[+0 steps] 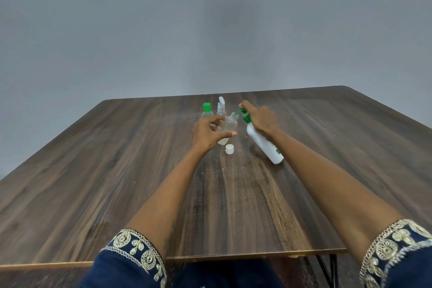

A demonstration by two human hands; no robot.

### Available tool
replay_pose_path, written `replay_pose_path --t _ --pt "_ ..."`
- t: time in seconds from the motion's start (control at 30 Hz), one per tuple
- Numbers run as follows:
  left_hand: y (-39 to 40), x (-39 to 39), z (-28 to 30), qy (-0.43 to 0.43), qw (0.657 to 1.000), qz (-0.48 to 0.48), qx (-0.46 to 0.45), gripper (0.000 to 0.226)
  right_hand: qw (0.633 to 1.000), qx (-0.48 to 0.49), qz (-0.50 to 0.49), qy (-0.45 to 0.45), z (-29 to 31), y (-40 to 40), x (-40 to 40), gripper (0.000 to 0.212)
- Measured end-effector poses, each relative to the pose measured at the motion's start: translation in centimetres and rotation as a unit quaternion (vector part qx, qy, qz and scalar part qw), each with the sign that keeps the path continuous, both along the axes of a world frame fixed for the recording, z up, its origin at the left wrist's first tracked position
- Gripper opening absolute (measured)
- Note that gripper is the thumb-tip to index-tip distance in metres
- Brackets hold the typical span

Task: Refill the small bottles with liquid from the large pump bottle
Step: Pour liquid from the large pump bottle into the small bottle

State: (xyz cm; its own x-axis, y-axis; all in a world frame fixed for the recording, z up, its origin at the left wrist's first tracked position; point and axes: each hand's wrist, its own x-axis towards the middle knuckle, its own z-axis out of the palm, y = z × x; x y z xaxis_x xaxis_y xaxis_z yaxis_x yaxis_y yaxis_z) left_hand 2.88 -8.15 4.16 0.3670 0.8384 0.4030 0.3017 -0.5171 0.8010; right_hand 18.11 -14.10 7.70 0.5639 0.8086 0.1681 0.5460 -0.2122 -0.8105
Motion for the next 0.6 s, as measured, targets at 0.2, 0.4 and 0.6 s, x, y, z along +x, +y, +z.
replay_pose_path --t 0.2,0.4,0.6 --pt "-0.4 0.4 0.3 -0.002 1.000 -0.005 -0.002 0.062 0.998 0.020 -0.035 0.042 0.4 -0.5 -0.4 0.086" --pt "-0.2 0.5 0.5 -0.010 1.000 -0.005 -0.006 0.061 0.999 0.000 0.028 0.036 0.3 -0.6 0.5 0.058" --pt "0.1 0.3 0.6 -0.001 1.000 -0.002 0.003 0.060 0.999 -0.003 0.006 0.050 -0.3 0.0 0.8 0.077"
